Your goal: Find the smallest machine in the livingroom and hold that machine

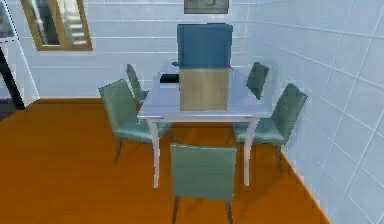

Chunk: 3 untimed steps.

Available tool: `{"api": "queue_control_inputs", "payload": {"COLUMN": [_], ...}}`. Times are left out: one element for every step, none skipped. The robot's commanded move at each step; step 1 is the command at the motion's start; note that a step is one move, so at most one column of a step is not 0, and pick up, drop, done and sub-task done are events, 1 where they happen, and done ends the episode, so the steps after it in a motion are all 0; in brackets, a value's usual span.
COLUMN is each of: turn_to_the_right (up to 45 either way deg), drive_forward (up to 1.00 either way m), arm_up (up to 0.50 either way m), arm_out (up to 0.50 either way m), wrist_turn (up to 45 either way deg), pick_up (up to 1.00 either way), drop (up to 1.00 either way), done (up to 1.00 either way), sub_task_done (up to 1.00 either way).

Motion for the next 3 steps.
{"api": "queue_control_inputs", "payload": {"turn_to_the_right": [-42.0, 0.0, 0.0], "drive_forward": [0.0, 1.0, 0.95], "arm_up": [0.0, 0.0, 0.0], "arm_out": [0.0, 0.0, 0.0], "wrist_turn": [0.0, 0.0, 0.0], "pick_up": [0.0, 0.0, 0.0], "drop": [0.0, 0.0, 0.0], "done": [0.0, 0.0, 0.0], "sub_task_done": [0.0, 0.0, 0.0]}}
